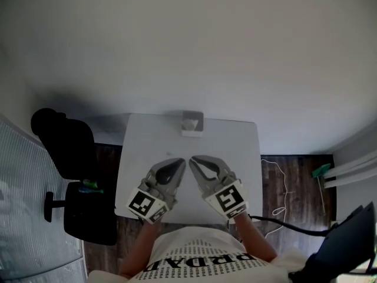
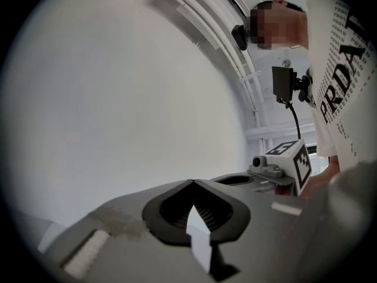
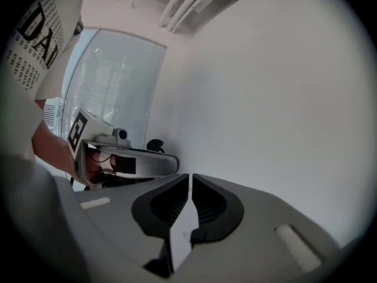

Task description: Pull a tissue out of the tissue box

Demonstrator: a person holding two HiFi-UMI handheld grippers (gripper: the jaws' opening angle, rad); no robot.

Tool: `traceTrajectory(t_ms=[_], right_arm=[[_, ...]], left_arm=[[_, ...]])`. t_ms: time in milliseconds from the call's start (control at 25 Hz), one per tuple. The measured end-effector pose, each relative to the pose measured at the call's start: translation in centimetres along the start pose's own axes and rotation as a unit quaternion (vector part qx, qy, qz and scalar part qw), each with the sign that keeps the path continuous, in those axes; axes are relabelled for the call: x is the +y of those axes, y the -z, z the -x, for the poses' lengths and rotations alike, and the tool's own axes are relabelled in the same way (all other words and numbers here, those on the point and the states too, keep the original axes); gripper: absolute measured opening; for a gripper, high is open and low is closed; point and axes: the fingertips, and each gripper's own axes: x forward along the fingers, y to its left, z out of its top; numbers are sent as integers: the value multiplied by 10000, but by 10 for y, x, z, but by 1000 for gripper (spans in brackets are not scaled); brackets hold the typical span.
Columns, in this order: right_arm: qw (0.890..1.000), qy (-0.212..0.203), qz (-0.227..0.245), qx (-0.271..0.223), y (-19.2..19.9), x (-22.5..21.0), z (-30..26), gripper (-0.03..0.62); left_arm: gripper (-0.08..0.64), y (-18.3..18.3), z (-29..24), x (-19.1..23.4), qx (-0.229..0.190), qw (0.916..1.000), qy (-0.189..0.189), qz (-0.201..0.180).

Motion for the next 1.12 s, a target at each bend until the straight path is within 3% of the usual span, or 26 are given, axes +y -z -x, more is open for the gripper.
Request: traceTrajectory(t_ms=[480,1120], right_arm=[[9990,-64,-423,95,36,-41,-27,26],[9919,343,-840,890,121,-93,-94,35]], left_arm=[[-3,33,-27,25,362,9990,-216,126],[-3,88,-66,80,650,9968,-288,357]])
